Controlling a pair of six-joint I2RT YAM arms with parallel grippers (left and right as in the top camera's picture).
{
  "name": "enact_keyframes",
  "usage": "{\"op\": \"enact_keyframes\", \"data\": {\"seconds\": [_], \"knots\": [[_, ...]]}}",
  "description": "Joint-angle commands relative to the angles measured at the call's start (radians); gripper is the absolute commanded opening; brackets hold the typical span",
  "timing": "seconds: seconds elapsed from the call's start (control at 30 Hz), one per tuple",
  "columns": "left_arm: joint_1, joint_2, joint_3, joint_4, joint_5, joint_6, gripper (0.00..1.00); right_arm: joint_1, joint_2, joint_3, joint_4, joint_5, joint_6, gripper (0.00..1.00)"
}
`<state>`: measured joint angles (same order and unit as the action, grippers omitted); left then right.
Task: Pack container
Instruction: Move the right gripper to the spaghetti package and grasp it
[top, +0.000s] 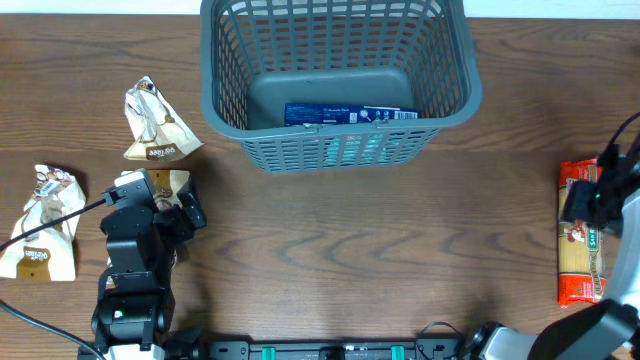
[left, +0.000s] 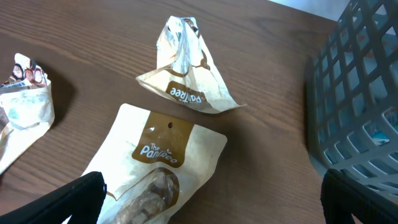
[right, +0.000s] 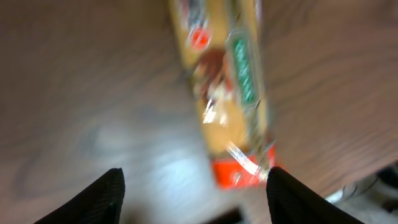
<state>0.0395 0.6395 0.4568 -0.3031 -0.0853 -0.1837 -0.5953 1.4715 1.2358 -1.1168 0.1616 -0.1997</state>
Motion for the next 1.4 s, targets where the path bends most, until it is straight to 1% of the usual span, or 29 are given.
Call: {"op": "enact_keyframes", "data": {"seconds": [0.0, 0.1, 0.27, 0.57, 0.63, 0.67, 0.73, 0.8, 0.87, 0.93, 1.37], "knots": [[0.005, 0.0, 0.028, 0.001, -0.001, -0.005, 0.99, -0.034, 0.035, -0.003, 0.055, -0.055, -0.18, 0.63], [0.005, 0.0, 0.028, 0.001, -0.001, -0.005, 0.99, -0.047, 0.071, -0.003, 0.088, -0.089, -0.277, 0.62], [0.005, 0.0, 0.028, 0.001, -0.001, -0.005, 0.99, -0.066, 0.146, -0.003, 0.138, -0.065, -0.356, 0.62], [0.005, 0.0, 0.028, 0.001, -0.001, -0.005, 0.99, -0.118, 0.236, -0.003, 0.219, -0.023, -0.356, 0.63], [0.005, 0.0, 0.028, 0.001, -0.001, -0.005, 0.99, -0.125, 0.249, -0.003, 0.224, -0.048, -0.356, 0.66], [0.005, 0.0, 0.028, 0.001, -0.001, -0.005, 0.99, -0.126, 0.257, -0.003, 0.224, -0.074, -0.356, 0.72], [0.005, 0.0, 0.028, 0.001, -0.001, -0.006, 0.99, -0.127, 0.272, -0.003, 0.225, -0.105, -0.356, 0.74], [0.005, 0.0, 0.028, 0.001, -0.001, -0.006, 0.99, -0.128, 0.292, -0.004, 0.228, -0.106, -0.356, 0.83], [0.005, 0.0, 0.028, 0.001, -0.001, -0.006, 0.99, -0.132, 0.312, -0.004, 0.235, -0.107, -0.356, 0.88], [0.005, 0.0, 0.028, 0.001, -0.001, -0.006, 0.99, -0.134, 0.332, -0.004, 0.239, -0.117, -0.356, 0.99], [0.005, 0.0, 0.028, 0.001, -0.001, -0.006, 0.99, -0.166, 0.458, -0.004, 0.303, -0.125, -0.355, 0.99]]}}
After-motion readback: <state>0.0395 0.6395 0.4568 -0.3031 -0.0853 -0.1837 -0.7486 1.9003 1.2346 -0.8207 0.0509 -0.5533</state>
